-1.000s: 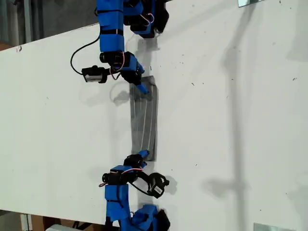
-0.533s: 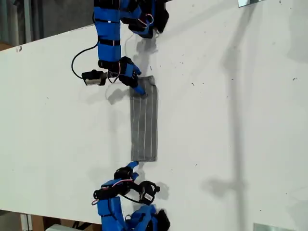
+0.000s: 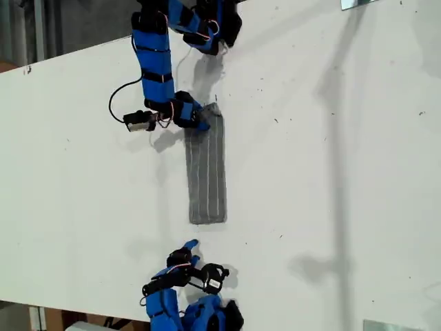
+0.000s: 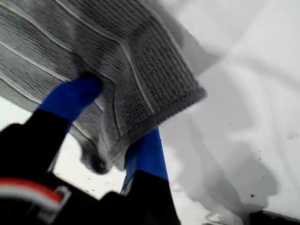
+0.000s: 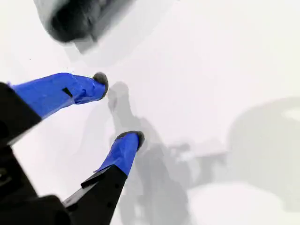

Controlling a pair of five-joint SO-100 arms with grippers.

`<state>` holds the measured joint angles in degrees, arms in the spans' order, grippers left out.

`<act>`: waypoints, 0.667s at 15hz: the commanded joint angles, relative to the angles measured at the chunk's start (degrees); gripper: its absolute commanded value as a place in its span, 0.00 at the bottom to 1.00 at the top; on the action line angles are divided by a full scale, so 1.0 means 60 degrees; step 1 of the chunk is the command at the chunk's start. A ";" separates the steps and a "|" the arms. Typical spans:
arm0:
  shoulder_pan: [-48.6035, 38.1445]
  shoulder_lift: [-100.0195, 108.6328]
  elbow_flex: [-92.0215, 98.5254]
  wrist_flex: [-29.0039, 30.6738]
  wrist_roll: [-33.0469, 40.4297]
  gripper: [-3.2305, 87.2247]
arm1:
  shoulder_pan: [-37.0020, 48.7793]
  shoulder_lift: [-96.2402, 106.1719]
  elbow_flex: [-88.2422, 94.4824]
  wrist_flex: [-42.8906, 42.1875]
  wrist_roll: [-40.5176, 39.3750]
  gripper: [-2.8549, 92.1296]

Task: Grasp corners of a square towel and fold twice.

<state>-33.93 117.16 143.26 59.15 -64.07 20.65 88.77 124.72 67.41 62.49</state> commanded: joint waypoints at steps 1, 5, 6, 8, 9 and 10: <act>-0.0337 0.0308 0.0366 -0.0601 0.0117 0.26 | 0.0337 0.1509 0.1714 0.0029 0.0557 0.03; -0.0132 0.0483 0.0586 -0.0747 -0.0469 0.26 | -0.0659 0.4629 0.2446 0.1553 0.2285 0.03; -0.0088 0.0688 0.0732 -0.0747 -0.0586 0.26 | -0.1084 0.5405 0.2197 0.2065 0.2695 0.03; -0.0146 0.1025 0.0967 -0.0850 -0.0542 0.26 | -0.1685 0.6738 0.1245 0.2959 0.2886 0.03; -0.0176 0.1011 0.0967 -0.0850 -0.0557 0.26 | -0.1860 0.7002 0.0483 0.3369 0.2813 0.03; -0.0190 0.1011 0.0967 -0.0850 -0.0557 0.26 | -0.1963 0.6958 -0.0410 0.3809 0.2783 0.03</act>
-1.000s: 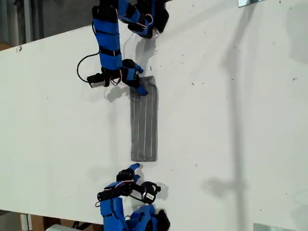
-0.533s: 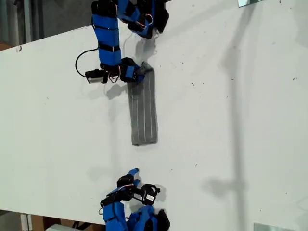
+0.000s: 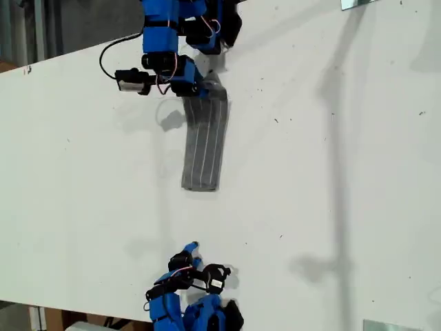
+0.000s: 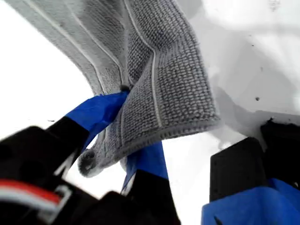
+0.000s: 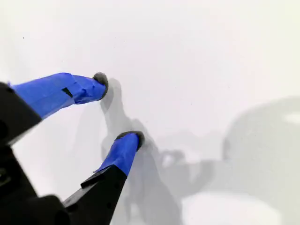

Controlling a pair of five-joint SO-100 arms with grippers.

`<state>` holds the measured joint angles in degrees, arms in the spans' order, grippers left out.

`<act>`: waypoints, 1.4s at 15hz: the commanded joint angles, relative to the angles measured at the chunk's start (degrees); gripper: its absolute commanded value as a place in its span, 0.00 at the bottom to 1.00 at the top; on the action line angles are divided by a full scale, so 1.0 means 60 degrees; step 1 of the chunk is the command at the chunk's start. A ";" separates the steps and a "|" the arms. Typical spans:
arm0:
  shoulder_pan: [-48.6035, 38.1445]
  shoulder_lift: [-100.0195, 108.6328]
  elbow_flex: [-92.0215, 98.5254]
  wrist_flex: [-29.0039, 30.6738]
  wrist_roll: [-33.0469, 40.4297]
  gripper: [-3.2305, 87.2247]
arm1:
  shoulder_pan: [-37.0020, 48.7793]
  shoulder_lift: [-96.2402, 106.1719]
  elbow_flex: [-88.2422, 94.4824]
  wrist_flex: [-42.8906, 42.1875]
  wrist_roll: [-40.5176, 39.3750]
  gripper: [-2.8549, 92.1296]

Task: Grasp corners of a square towel and fold twice.

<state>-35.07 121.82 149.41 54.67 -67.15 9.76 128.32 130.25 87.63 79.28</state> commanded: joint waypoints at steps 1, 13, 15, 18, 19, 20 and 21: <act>-0.0029 0.0234 -0.0044 -0.0103 -0.0044 0.26 | -0.0190 0.0176 -0.2256 0.0937 0.0044 0.03; -0.0044 0.0205 -0.0029 -0.0190 0.0073 0.26 | 0.1187 -0.1611 -0.5713 0.2856 -0.0498 0.03; -0.0044 0.0205 -0.0029 -0.0190 0.0073 0.26 | 0.1084 -0.4541 -0.7852 0.2432 -0.1465 0.03; -0.0059 0.0205 -0.0029 -0.0190 0.0088 0.26 | 0.0747 -0.8540 -1.1484 0.2388 -0.2417 0.03; -0.0059 0.0205 -0.0015 -0.0190 0.0073 0.26 | 0.0630 -0.9214 -1.2085 0.2095 -0.2710 0.03; -0.0059 0.0220 -0.0015 -0.0190 0.0073 0.26 | 0.0557 -0.9624 -1.2378 0.1758 -0.2944 0.03; -0.0059 0.0220 -0.0015 -0.0190 0.0073 0.26 | 0.0469 -0.9829 -1.2407 0.1245 -0.3267 0.03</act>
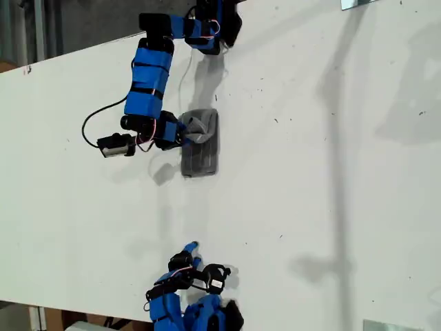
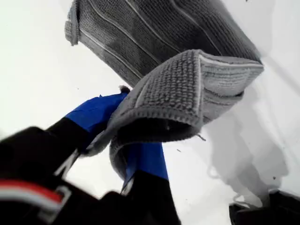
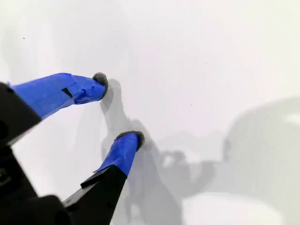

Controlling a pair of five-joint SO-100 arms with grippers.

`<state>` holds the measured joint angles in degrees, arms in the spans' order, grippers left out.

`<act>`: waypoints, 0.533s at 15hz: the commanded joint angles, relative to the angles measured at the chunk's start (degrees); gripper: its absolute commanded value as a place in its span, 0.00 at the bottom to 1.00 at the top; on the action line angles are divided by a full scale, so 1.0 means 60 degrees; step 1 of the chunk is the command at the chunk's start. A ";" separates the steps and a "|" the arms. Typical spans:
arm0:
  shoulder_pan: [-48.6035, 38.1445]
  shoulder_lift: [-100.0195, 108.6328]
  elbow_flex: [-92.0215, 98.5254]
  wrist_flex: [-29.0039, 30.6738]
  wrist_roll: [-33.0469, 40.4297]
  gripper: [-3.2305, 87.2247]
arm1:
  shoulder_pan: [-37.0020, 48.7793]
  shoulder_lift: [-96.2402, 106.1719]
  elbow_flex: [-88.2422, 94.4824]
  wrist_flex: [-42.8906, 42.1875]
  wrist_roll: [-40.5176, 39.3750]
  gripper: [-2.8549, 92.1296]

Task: Grasp corners of a square towel and fold twice.

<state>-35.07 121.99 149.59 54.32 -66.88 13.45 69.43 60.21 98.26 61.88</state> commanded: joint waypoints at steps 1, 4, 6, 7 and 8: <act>-0.0059 0.0190 -0.0029 -0.0132 0.0029 0.26 | -0.0220 -0.0132 -0.0718 -0.1025 -0.0776 0.03; -0.0059 0.0205 -0.0029 -0.0132 0.0029 0.26 | -0.0337 -0.0381 -0.0615 -0.2212 -0.1392 0.03; -0.0059 0.0205 -0.0029 -0.0132 0.0029 0.26 | -0.0396 -0.0645 -0.0615 -0.2622 -0.1597 0.10; -0.0059 0.0205 -0.0029 -0.0132 0.0029 0.26 | -0.0410 -0.0718 -0.0615 -0.2695 -0.1670 0.26; -0.0059 0.0205 -0.0029 -0.0132 0.0029 0.26 | -0.0425 -0.0674 -0.0615 -0.2739 -0.1802 0.37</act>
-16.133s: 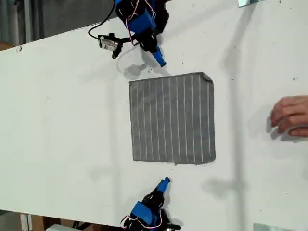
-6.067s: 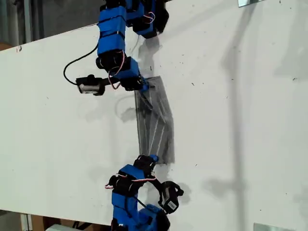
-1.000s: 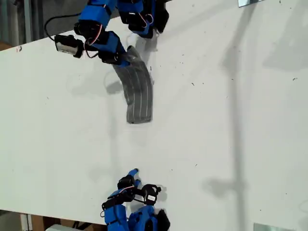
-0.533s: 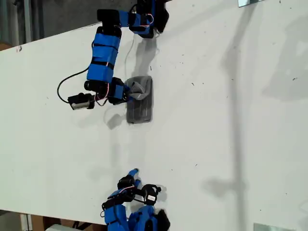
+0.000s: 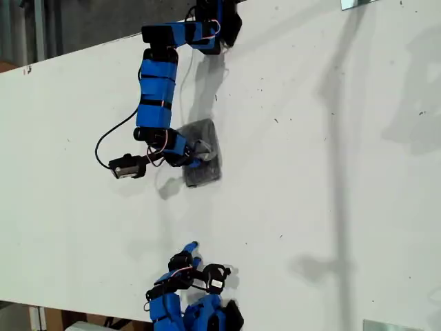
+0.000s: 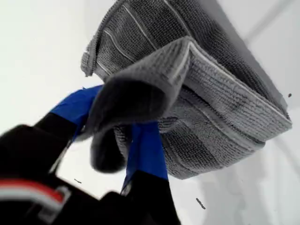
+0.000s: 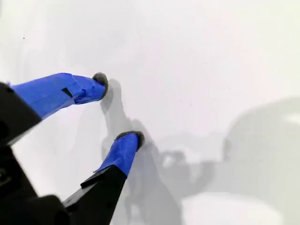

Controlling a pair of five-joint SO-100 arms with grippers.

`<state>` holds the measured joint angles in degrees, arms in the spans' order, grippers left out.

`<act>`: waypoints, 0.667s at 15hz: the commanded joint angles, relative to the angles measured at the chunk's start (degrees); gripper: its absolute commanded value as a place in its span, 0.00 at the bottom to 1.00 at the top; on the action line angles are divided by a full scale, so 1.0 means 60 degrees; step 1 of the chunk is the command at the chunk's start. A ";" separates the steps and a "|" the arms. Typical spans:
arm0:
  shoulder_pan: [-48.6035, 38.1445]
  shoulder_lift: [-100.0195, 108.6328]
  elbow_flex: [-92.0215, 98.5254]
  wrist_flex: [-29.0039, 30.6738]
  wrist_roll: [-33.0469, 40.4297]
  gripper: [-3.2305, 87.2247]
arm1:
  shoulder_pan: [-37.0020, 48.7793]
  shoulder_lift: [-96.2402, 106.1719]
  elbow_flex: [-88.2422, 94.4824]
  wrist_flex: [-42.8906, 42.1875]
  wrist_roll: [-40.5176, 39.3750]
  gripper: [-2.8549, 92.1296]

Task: Grasp corners of a square towel and fold twice.

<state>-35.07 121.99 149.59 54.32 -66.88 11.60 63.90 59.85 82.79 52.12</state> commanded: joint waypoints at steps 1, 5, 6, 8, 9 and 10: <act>-0.0059 0.0190 -0.0029 -0.0132 0.0029 0.26 | -0.0117 0.0498 -0.0557 -0.0205 -0.0352 0.39; -0.0059 0.0176 -0.0044 -0.0132 0.0029 0.26 | 0.0176 0.3560 -0.0088 -0.0396 -0.0718 0.44; -0.0073 0.0176 -0.0044 -0.0132 0.0044 0.26 | 0.0234 0.4834 0.0952 -0.0571 -0.0615 0.44; -0.0073 0.0190 -0.0029 -0.0146 0.0073 0.26 | 0.0205 0.7544 0.4834 -0.1128 0.0352 0.44; -0.0073 0.0205 -0.0029 -0.0161 0.0117 0.26 | -0.0044 0.8760 0.6943 -0.1509 0.1099 0.44; -0.0073 0.0205 -0.0029 -0.0161 0.0161 0.26 | -0.0469 0.9946 0.8921 -0.1963 0.1948 0.44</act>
<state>-35.07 121.99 149.59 53.96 -66.80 11.34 112.59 98.17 74.18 58.54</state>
